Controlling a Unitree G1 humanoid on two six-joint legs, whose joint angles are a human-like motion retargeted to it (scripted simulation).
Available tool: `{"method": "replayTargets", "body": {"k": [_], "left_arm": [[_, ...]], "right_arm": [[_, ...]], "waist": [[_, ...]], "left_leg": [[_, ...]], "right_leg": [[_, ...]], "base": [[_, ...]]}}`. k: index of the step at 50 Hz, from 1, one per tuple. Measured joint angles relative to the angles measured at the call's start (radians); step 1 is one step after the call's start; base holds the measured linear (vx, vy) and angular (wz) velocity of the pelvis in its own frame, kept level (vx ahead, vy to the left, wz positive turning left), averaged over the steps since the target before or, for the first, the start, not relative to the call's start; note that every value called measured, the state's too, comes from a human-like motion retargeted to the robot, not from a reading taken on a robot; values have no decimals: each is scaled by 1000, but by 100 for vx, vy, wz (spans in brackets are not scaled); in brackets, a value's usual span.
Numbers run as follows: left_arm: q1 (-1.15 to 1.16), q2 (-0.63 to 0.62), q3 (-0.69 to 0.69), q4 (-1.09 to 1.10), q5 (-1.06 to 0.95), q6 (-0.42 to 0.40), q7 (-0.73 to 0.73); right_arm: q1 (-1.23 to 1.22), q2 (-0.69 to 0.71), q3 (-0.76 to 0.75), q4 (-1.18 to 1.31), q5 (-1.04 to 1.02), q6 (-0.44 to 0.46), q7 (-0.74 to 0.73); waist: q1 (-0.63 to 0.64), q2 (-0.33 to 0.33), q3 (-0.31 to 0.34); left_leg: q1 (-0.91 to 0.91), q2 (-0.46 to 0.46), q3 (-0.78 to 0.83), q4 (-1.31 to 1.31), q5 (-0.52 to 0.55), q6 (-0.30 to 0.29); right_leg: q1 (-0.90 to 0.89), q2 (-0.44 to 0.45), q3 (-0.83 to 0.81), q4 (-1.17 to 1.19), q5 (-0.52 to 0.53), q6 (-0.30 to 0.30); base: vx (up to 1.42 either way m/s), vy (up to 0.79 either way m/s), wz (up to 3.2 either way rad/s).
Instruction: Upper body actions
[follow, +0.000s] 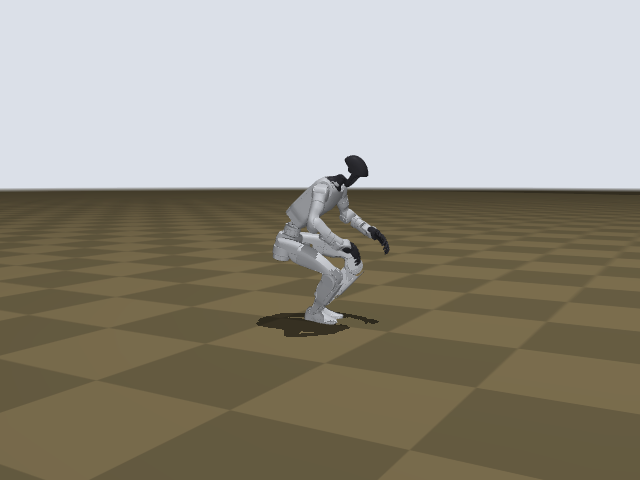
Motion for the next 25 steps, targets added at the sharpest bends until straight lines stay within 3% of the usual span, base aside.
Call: {"method": "replayTargets", "body": {"k": [11, 22, 25], "left_arm": [[3, -37, -7, 57, 21, -54, -21], [-113, -38, 115, 74, -7, -28, -22], [-85, -52, 155, 89, -29, -17, -17]], "right_arm": [[-3, 20, 8, 57, -57, -58, -27], [-121, 2, -155, 110, -30, -25, 29], [-88, 5, -227, 122, -79, -19, -2]], "waist": [[-15, -8, 0], [-15, -17, 0], [-18, -10, 0]], "left_leg": [[7, -18, 4, -35, 30, 0], [-6, -80, 57, -414, 212, -1], [53, -104, 45, -541, 263, -31]], "right_leg": [[6, 0, 22, -30, 36, 0], [-5, 15, 33, -411, 248, 3], [74, 9, 48, -553, 307, 46]], "base": [[-2, 0, 3], [-15, -5, 13], [-6, 1, 8]]}}
